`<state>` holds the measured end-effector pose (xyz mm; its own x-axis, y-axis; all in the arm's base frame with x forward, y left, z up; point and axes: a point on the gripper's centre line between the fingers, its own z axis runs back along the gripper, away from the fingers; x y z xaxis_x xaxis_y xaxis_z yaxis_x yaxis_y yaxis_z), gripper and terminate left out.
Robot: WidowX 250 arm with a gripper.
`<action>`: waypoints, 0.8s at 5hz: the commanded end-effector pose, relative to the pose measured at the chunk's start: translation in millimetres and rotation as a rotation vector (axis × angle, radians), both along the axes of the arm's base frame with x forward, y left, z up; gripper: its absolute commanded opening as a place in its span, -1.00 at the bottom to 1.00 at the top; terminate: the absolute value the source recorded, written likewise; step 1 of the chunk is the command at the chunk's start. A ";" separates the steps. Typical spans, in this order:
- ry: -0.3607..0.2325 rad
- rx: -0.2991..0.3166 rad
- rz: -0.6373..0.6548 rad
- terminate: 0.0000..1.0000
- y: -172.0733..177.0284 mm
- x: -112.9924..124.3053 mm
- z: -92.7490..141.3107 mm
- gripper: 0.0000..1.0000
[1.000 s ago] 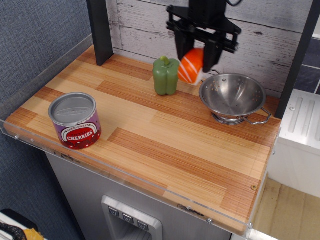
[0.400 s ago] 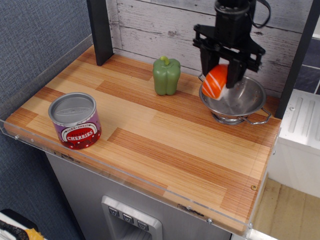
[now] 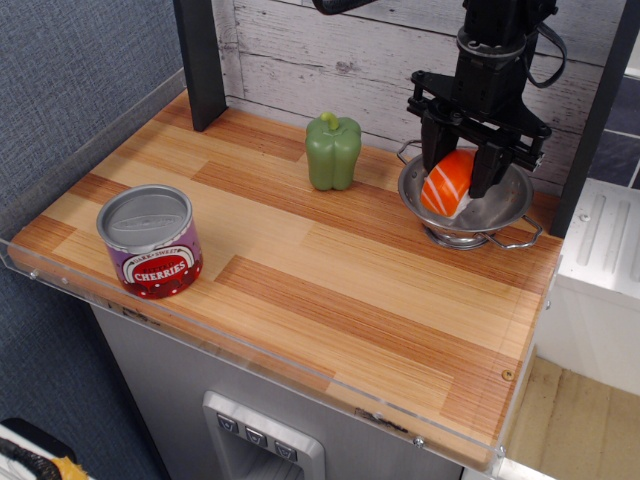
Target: Place the sushi in the colander
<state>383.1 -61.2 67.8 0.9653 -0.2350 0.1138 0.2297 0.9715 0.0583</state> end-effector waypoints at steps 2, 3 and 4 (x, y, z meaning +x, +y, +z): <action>-0.043 -0.002 0.026 -1.00 -0.4 3.8 10.3 1.00; -0.043 0.008 0.019 -1.00 0.8 1.2 13.5 1.00; -0.074 -0.008 0.039 -1.00 6.0 -0.6 24.2 1.00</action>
